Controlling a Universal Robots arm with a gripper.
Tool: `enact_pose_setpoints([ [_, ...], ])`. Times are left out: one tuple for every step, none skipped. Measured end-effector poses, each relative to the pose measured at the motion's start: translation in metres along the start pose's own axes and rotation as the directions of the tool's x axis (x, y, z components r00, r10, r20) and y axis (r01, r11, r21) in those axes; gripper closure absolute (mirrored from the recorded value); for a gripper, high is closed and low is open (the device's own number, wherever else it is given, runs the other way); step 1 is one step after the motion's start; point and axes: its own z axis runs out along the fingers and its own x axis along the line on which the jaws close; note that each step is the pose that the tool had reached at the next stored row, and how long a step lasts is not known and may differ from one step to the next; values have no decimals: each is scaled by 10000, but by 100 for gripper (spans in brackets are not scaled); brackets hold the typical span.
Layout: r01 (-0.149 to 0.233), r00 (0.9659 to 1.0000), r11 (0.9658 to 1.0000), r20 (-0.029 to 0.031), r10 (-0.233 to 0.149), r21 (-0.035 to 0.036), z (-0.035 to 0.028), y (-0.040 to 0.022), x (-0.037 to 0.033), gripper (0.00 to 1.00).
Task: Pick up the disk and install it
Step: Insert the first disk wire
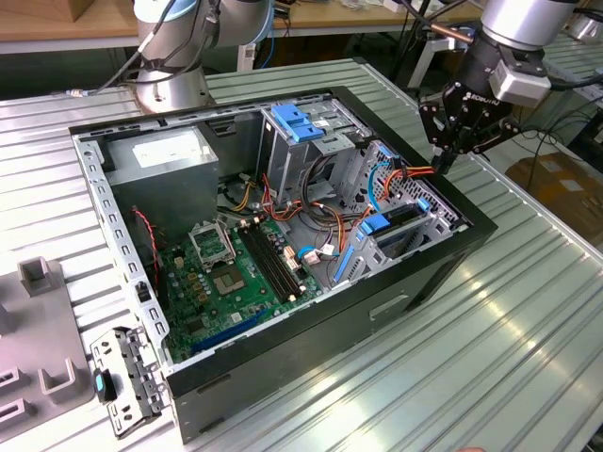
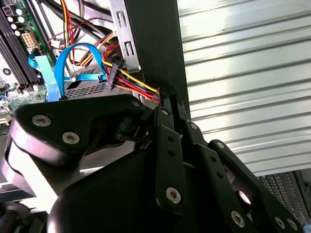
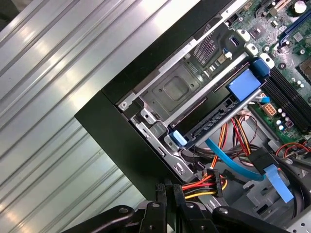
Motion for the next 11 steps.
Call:
enact_pose_setpoints([
  [-20, 10000, 10000, -1, 20, -2, -1, 4, -5, 83],
  [-53, 10000, 10000, -1, 53, -4, -2, 11, -13, 83],
  [-91, 10000, 10000, 1, 91, -5, -1, 18, -19, 83],
  [-162, 9999, 9999, 1, 162, -9, -1, 25, -28, 83],
  [-213, 9998, 9998, 1, 213, -12, -2, 30, -34, 83],
  [-265, 9996, 9996, 2, 265, -15, -2, 36, -40, 83],
  [-318, 9995, 9995, 2, 318, -19, -3, 46, -51, 83],
  [-334, 9994, 9994, 2, 334, -20, -3, 58, -64, 83],
  [-333, 9994, 9994, 3, 333, -19, -4, 78, -87, 83],
  [-335, 9994, 9994, 4, 335, -18, -6, 111, -123, 83],
  [-335, 9994, 9994, 3, 335, -18, -7, 123, -135, 83],
])
